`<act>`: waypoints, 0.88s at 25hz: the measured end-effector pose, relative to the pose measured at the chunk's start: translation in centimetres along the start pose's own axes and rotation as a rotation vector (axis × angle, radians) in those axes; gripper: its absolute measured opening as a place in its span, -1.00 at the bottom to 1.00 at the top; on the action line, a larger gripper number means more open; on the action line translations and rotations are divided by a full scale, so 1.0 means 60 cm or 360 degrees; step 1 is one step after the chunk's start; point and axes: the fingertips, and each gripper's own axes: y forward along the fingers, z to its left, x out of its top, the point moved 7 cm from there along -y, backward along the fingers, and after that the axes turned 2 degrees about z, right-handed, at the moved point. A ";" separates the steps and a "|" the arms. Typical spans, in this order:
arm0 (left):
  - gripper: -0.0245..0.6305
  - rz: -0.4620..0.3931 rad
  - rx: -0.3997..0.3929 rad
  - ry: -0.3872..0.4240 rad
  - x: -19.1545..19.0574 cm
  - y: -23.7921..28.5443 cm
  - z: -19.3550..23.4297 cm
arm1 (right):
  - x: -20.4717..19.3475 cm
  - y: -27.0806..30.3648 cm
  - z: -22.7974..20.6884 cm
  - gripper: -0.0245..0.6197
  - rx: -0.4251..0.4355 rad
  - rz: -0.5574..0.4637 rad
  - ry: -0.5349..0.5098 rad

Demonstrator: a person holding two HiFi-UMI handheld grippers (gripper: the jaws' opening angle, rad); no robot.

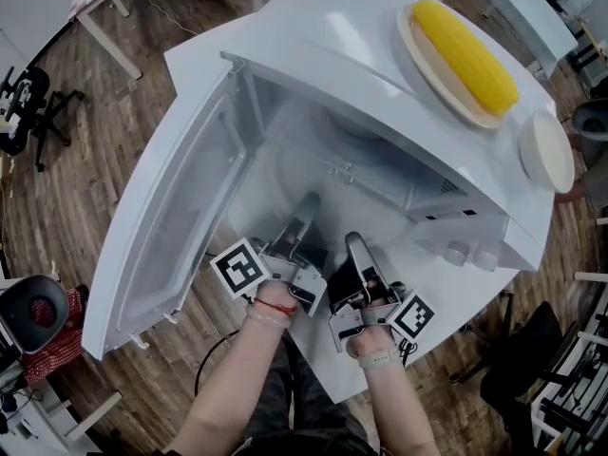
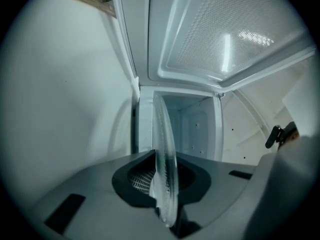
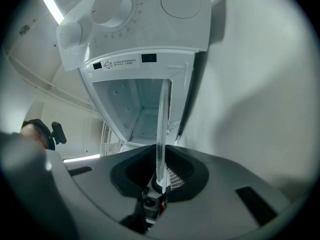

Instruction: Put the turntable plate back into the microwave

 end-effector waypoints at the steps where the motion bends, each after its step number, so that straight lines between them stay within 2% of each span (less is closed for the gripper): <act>1: -0.82 0.0004 0.0000 0.0002 -0.001 -0.002 0.000 | 0.000 -0.001 0.000 -0.75 0.0003 -0.0004 0.0000; 6: -0.82 0.0041 0.0023 0.0066 -0.004 -0.001 -0.004 | 0.014 0.003 0.010 -0.72 0.0032 -0.0002 -0.0070; 22: -0.82 0.0105 0.0037 -0.0041 -0.011 -0.005 -0.006 | 0.046 0.026 -0.005 -0.74 -0.0013 -0.0156 0.0069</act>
